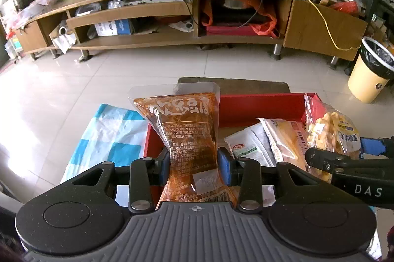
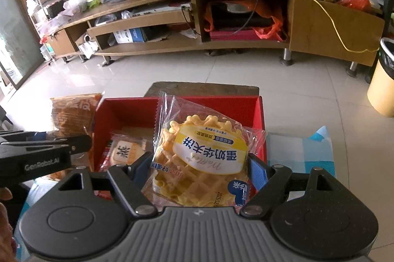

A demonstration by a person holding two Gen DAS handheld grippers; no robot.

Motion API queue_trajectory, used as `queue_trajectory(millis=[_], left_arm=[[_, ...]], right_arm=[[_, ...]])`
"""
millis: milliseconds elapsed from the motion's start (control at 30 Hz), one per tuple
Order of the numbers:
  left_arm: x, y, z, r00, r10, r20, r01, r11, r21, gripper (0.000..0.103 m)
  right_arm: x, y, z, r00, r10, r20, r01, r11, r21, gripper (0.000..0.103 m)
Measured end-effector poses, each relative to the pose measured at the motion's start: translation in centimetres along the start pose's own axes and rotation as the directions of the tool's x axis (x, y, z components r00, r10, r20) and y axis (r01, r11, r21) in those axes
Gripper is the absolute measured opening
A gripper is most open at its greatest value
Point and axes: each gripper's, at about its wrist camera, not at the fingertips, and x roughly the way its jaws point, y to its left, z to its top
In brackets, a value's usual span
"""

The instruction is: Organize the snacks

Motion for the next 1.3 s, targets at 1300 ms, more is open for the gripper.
queue_trajectory(millis=[1300], left_arm=[[3.5, -0.7, 0.0, 0.997, 0.029, -0.071, -0.027, 0.999, 0.032, 0.048]], right_arm=[[4.8, 0.9, -0.4, 0.996, -0.051, -0.076, 0.046, 0.997, -0.06, 0.076]])
